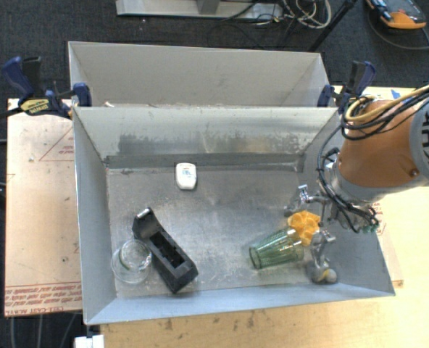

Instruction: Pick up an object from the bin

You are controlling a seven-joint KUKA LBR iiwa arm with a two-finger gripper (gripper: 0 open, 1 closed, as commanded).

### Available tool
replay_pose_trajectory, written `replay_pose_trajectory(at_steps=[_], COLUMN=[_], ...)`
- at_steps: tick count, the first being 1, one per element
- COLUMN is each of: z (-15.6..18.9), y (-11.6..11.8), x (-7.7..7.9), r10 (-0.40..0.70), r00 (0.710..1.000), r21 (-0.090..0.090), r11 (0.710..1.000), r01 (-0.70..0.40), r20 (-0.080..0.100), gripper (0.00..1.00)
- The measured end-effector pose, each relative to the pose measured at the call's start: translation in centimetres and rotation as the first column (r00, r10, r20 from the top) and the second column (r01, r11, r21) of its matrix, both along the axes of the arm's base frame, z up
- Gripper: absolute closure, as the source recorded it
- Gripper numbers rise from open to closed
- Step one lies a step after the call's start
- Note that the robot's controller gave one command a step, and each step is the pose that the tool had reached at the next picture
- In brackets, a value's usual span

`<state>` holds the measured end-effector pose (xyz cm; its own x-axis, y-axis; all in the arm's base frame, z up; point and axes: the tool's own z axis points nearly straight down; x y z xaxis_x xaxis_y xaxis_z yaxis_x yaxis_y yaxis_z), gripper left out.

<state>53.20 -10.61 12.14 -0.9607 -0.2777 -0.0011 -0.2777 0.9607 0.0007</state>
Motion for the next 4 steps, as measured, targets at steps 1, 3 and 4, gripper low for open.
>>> replay_pose_trajectory(at_steps=[1,3,4], z=[-3.30,-3.05,-3.05], y=[2.18,2.06,2.07], x=[0.38,0.28,0.28], r10=[0.403,0.405,0.406], r00=[0.915,0.914,0.914], r21=[-0.010,-0.007,-0.007], r11=[0.915,0.914,0.914], r01=[-0.403,-0.405,-0.405], r20=[0.008,0.014,0.014], gripper=[1.00,1.00,1.00])
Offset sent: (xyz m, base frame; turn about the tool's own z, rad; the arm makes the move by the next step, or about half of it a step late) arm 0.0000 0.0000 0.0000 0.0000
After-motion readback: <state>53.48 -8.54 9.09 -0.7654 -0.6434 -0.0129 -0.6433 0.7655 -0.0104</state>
